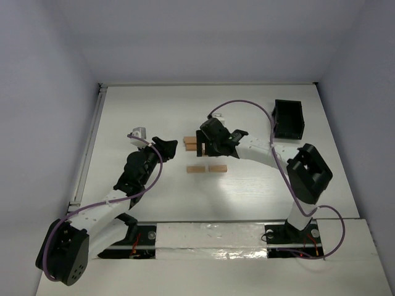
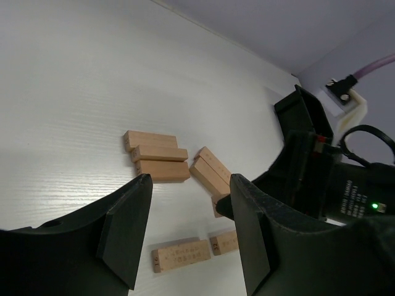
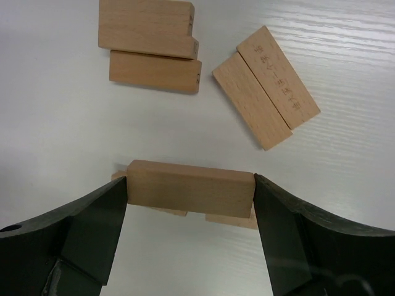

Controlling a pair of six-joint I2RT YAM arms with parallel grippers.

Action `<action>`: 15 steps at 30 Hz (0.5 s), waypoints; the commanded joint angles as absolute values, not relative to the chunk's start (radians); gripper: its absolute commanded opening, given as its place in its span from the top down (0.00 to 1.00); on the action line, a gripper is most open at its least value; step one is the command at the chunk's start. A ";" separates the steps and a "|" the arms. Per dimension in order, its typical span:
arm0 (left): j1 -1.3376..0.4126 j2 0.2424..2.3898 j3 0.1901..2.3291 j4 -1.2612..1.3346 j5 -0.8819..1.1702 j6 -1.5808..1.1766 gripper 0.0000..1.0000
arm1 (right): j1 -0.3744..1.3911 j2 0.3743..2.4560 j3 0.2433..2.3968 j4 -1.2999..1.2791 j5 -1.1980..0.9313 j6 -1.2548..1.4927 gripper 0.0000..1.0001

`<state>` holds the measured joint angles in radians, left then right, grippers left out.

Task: Build the wood block tower

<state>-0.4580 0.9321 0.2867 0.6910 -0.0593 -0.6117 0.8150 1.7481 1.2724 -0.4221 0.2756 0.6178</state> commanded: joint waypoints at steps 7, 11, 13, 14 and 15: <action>-0.454 0.931 0.322 0.741 -0.041 -0.611 0.50 | 0.762 1.882 1.370 -0.328 0.132 0.565 0.16; -0.454 0.939 0.325 0.742 -0.037 -0.611 0.50 | 0.741 1.930 1.381 -0.314 0.107 0.561 0.16; -0.454 0.942 0.325 0.742 -0.037 -0.611 0.50 | 0.720 1.947 1.378 -0.307 0.104 0.563 0.16; -0.454 0.942 0.325 0.742 -0.037 -0.611 0.50 | 0.719 1.947 1.370 -0.304 0.100 0.563 0.17; -0.454 0.943 0.325 0.742 -0.037 -0.611 0.50 | 0.709 1.945 1.362 -0.301 0.098 0.563 0.17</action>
<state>-0.4580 0.9413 0.2867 0.6914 -0.0525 -0.6117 0.7300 1.9526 1.3338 -0.3599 0.1219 0.5785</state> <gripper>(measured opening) 0.505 0.842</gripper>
